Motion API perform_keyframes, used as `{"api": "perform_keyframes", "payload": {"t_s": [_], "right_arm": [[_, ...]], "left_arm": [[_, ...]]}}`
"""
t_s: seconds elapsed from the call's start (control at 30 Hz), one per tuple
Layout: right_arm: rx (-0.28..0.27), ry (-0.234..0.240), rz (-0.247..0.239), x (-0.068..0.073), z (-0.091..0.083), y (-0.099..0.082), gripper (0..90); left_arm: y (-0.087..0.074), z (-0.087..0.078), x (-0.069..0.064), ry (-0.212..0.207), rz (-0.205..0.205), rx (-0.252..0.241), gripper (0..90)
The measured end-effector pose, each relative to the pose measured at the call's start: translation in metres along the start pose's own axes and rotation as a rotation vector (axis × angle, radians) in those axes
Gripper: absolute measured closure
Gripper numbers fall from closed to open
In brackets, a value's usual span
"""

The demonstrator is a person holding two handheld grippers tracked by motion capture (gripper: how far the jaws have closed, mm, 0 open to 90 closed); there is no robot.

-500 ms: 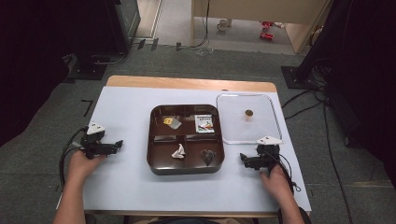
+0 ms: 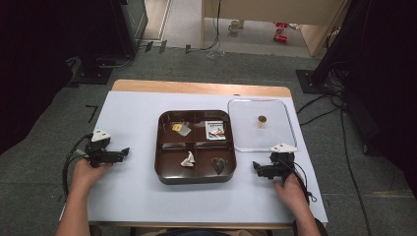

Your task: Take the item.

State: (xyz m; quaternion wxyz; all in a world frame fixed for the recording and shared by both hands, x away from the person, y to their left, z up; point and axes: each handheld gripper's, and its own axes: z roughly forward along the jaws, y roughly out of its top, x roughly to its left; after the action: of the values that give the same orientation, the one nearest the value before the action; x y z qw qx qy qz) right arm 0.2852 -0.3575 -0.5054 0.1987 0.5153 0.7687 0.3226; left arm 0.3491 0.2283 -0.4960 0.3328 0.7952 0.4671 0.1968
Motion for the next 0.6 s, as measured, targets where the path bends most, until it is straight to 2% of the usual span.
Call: {"api": "perform_keyframes", "payload": {"t_s": [0.6], "right_arm": [[0.0,0.0,0.0,0.0,0.0,0.0,0.0]], "left_arm": [[0.0001,-0.0002,-0.0003,0.003,-0.006,0.001,11.1]]}}
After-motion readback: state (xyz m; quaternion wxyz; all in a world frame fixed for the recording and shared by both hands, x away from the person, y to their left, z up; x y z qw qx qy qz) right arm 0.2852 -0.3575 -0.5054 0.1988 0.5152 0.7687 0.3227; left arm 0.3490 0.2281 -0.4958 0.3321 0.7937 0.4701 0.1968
